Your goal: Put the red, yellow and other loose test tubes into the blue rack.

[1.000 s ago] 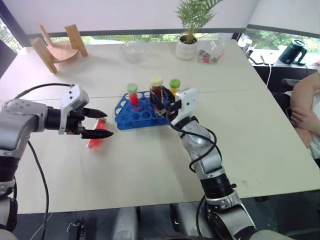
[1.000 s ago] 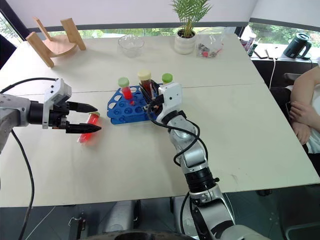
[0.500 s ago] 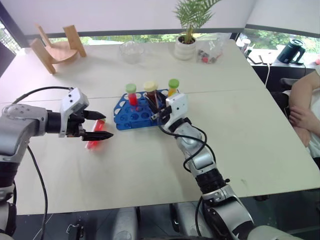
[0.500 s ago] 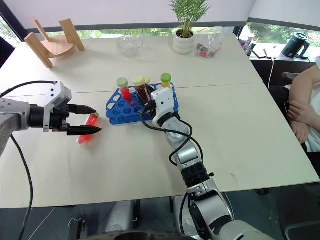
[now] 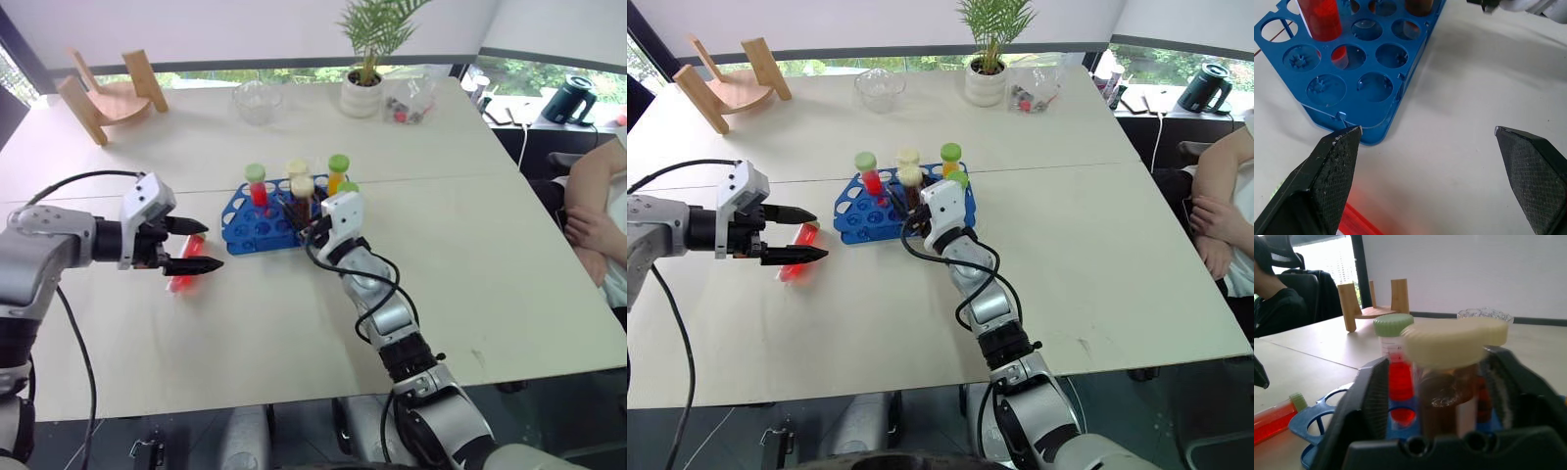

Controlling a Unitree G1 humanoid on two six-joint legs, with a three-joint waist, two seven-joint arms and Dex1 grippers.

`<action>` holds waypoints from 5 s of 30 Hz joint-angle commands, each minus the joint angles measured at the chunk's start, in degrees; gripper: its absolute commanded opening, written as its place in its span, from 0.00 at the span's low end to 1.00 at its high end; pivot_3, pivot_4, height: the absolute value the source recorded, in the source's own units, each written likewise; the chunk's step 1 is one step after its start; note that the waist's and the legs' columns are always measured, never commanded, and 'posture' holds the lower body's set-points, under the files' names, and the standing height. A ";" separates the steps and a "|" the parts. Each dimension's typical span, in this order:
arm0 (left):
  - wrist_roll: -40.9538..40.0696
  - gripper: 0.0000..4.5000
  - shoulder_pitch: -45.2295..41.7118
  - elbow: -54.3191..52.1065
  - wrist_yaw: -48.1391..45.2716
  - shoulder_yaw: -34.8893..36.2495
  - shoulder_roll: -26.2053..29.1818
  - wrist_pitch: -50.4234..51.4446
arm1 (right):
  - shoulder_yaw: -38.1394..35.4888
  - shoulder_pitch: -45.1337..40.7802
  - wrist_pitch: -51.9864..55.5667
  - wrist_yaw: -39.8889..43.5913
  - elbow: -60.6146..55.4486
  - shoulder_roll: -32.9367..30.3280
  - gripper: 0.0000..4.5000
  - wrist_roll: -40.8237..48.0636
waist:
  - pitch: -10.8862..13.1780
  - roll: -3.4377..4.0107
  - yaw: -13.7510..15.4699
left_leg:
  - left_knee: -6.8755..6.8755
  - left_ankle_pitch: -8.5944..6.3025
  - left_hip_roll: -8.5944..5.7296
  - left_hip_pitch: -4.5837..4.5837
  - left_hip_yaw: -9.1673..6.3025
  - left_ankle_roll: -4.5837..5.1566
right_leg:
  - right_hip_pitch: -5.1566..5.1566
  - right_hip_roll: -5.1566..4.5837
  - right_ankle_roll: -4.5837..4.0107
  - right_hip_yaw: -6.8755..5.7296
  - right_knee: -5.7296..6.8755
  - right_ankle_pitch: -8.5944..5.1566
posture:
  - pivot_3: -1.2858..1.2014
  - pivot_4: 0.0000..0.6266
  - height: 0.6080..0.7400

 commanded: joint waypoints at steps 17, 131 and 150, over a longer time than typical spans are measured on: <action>4.63 1.00 -31.17 13.98 13.02 -12.47 2.43 40.83 | -5.40 -4.65 26.57 27.09 -41.56 -25.11 0.98 18.18 | 0.00 -0.03 0.83 | 0.11 0.02 -0.14 -0.01 -0.20 -0.02 | 0.16 -0.01 0.04 -0.11 -0.02 -0.01 | 0.52 0.24 1.00; 6.33 0.19 -3.23 15.33 22.19 3.83 -42.21 -39.30 | -11.45 4.17 61.50 35.52 -42.25 -45.69 1.00 43.18 | -0.06 0.06 3.05 | 0.23 0.25 -0.44 0.25 -0.66 -0.38 | 0.91 -0.24 0.37 -0.34 -0.35 0.11 | 0.52 0.24 1.00; 5.72 0.19 -1.59 14.09 22.50 4.00 -41.09 -38.35 | -10.31 3.60 60.70 35.54 -41.07 -44.17 1.00 42.22 | -0.06 0.06 2.93 | 0.14 0.25 -0.42 0.25 -0.66 -0.38 | 0.89 -0.21 0.36 -0.34 -0.41 0.10 | 0.52 0.24 1.00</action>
